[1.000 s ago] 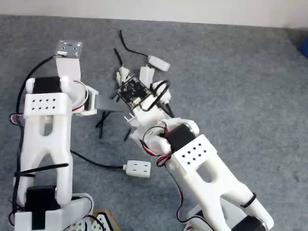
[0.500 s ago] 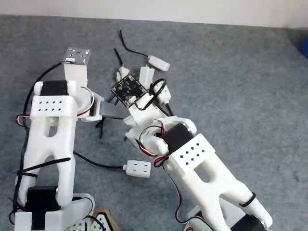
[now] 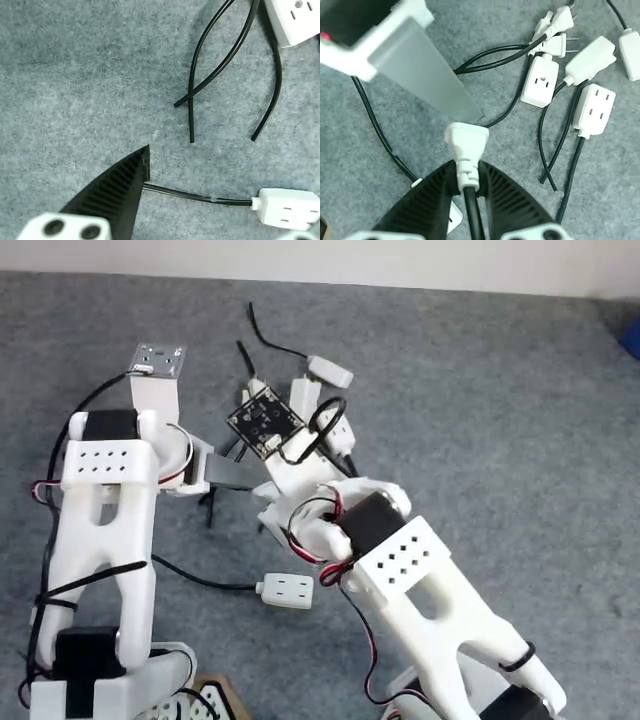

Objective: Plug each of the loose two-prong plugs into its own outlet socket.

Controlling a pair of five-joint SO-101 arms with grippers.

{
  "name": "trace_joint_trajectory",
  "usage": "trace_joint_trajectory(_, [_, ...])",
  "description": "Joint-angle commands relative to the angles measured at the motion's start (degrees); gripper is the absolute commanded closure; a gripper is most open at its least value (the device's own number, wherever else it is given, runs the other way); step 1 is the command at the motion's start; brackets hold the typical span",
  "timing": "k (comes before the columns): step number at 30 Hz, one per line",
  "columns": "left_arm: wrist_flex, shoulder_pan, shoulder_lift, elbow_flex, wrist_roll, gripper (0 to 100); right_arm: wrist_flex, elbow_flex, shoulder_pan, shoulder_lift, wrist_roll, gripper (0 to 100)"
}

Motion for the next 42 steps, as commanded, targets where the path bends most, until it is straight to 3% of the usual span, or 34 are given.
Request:
trace_joint_trajectory(1, [-0.2,1.0,-0.2,-1.3,0.0,49,0.0,-4.5,-0.3,-0.4,-0.6,99.2])
trace_joint_trajectory(13, [-0.3,-10.2,-0.2,-7.4,0.0,49,6.2,-4.4,-0.3,-0.4,3.3,99.2])
trace_joint_trajectory(23, [-1.4,-10.4,-0.1,-6.9,0.0,49,8.0,-4.4,-0.3,-0.3,5.4,99.2])
trace_joint_trajectory(27, [-1.3,-10.4,-0.1,-6.9,0.0,49,7.9,-2.1,2.9,0.7,7.6,99.2])
trace_joint_trajectory(35, [-4.1,-10.2,0.0,-2.5,-0.1,49,-3.3,8.3,9.5,17.4,9.5,99.2])
trace_joint_trajectory(42, [-9.0,-10.2,0.0,2.9,-0.3,49,6.3,-2.5,6.6,26.4,12.9,99.2])
